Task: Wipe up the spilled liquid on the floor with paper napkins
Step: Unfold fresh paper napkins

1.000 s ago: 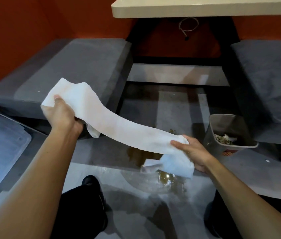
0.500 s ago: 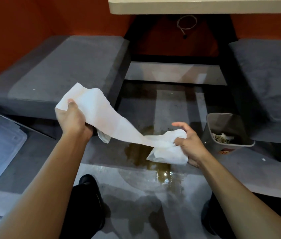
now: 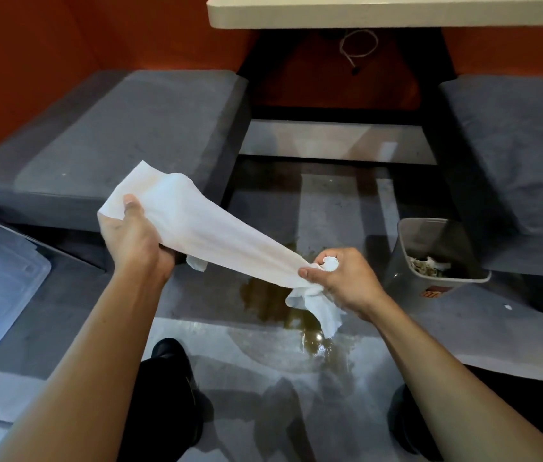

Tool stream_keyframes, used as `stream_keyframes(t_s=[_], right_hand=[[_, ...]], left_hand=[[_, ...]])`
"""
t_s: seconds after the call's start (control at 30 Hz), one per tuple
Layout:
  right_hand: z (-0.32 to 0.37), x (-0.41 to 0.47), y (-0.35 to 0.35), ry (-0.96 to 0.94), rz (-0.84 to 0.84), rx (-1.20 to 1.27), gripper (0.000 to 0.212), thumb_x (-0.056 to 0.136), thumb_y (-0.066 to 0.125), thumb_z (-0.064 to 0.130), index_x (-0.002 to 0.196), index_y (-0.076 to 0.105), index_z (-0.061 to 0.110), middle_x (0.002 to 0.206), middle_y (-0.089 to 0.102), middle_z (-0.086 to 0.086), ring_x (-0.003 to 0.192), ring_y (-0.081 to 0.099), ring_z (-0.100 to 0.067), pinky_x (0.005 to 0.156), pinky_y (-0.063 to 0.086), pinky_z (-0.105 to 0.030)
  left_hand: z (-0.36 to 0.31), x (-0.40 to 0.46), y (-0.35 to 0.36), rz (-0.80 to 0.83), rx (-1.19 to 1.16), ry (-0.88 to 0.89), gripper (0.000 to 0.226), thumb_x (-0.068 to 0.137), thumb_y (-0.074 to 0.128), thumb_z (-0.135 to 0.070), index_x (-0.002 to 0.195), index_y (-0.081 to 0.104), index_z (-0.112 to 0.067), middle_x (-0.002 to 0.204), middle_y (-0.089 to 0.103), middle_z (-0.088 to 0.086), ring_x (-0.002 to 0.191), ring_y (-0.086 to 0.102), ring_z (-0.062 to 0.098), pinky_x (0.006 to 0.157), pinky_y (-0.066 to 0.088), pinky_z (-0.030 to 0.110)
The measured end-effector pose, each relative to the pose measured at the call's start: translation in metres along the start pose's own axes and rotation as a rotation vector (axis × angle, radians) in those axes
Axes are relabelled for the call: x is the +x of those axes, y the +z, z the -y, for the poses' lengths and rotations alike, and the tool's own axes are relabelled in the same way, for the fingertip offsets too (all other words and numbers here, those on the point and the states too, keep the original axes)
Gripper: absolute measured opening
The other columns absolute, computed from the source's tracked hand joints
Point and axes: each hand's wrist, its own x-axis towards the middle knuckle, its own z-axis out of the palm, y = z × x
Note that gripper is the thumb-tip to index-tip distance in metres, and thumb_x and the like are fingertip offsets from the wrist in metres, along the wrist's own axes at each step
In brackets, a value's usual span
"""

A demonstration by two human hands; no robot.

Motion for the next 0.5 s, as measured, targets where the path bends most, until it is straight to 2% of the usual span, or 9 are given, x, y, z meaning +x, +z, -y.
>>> stream_keyframes(t_s=[0.03, 0.1, 0.17, 0.23, 0.3, 0.33, 0.4, 0.5], right_hand=[[-0.001, 0.0, 0.001, -0.005, -0.004, 0.038, 0.026, 0.078, 0.086, 0.035, 0.075, 0.071, 0.014, 0.078, 0.076, -0.005, 0.076, 0.074, -0.032, 0.057, 0.056, -0.041], [-0.004, 0.0, 0.003, -0.019, -0.024, 0.18, 0.022, 0.078, 0.084, 0.03, 0.078, 0.07, 0.014, 0.09, 0.077, -0.004, 0.086, 0.074, -0.036, 0.07, 0.061, -0.048], [-0.007, 0.001, 0.005, -0.048, -0.021, 0.288, 0.015, 0.08, 0.081, 0.019, 0.079, 0.067, 0.014, 0.097, 0.077, -0.001, 0.088, 0.074, -0.033, 0.077, 0.06, -0.05], [0.0, -0.002, 0.005, -0.101, -0.025, 0.302, 0.016, 0.084, 0.078, 0.007, 0.091, 0.068, 0.018, 0.098, 0.073, -0.001, 0.084, 0.07, -0.023, 0.073, 0.059, -0.042], [0.008, -0.004, 0.007, -0.155, -0.012, 0.333, 0.027, 0.088, 0.073, 0.0, 0.105, 0.073, 0.021, 0.102, 0.074, 0.002, 0.088, 0.071, -0.016, 0.075, 0.06, -0.032], [0.011, -0.003, 0.007, -0.169, -0.001, 0.344, 0.027, 0.089, 0.071, -0.002, 0.104, 0.076, 0.02, 0.099, 0.076, 0.002, 0.088, 0.072, -0.015, 0.075, 0.06, -0.03], [0.006, 0.0, 0.009, -0.155, -0.014, 0.309, 0.026, 0.088, 0.067, -0.005, 0.09, 0.081, 0.016, 0.087, 0.078, 0.001, 0.078, 0.072, -0.015, 0.068, 0.057, -0.028], [-0.025, 0.004, 0.011, 0.025, -0.112, 0.242, 0.027, 0.083, 0.068, -0.003, 0.073, 0.08, 0.019, 0.076, 0.077, -0.002, 0.07, 0.069, -0.017, 0.06, 0.052, -0.032]], left_hand=[[0.001, 0.0, 0.0, -0.002, -0.004, -0.003, 0.01, 0.105, 0.055, -0.026, 0.115, 0.057, -0.026, 0.109, 0.077, 0.0, 0.093, 0.078, 0.022, 0.078, 0.061, 0.06], [0.005, 0.001, 0.0, 0.005, -0.01, -0.008, 0.008, 0.106, 0.053, -0.026, 0.113, 0.056, -0.027, 0.109, 0.077, 0.001, 0.093, 0.078, 0.023, 0.078, 0.06, 0.062], [0.008, 0.001, 0.002, 0.0, 0.001, -0.018, 0.005, 0.106, 0.053, -0.027, 0.11, 0.056, -0.029, 0.106, 0.077, -0.001, 0.09, 0.078, 0.021, 0.073, 0.062, 0.058], [0.01, 0.001, 0.004, -0.007, 0.019, -0.017, 0.003, 0.106, 0.052, -0.027, 0.106, 0.054, -0.03, 0.105, 0.077, -0.003, 0.088, 0.078, 0.019, 0.07, 0.063, 0.053], [0.013, 0.003, 0.006, -0.018, 0.04, -0.003, 0.006, 0.106, 0.052, -0.027, 0.103, 0.052, -0.032, 0.109, 0.075, -0.002, 0.092, 0.078, 0.02, 0.074, 0.063, 0.054], [0.014, 0.004, 0.006, -0.028, 0.045, 0.008, 0.005, 0.106, 0.052, -0.027, 0.103, 0.051, -0.031, 0.111, 0.074, -0.001, 0.094, 0.077, 0.021, 0.076, 0.063, 0.055], [0.018, 0.007, 0.007, -0.063, 0.051, 0.055, 0.005, 0.106, 0.052, -0.024, 0.104, 0.05, -0.028, 0.112, 0.073, 0.0, 0.095, 0.077, 0.02, 0.077, 0.063, 0.053], [0.029, 0.013, 0.005, -0.124, 0.119, 0.194, 0.008, 0.104, 0.052, -0.017, 0.101, 0.05, -0.024, 0.109, 0.071, 0.0, 0.097, 0.075, 0.018, 0.084, 0.063, 0.048]])
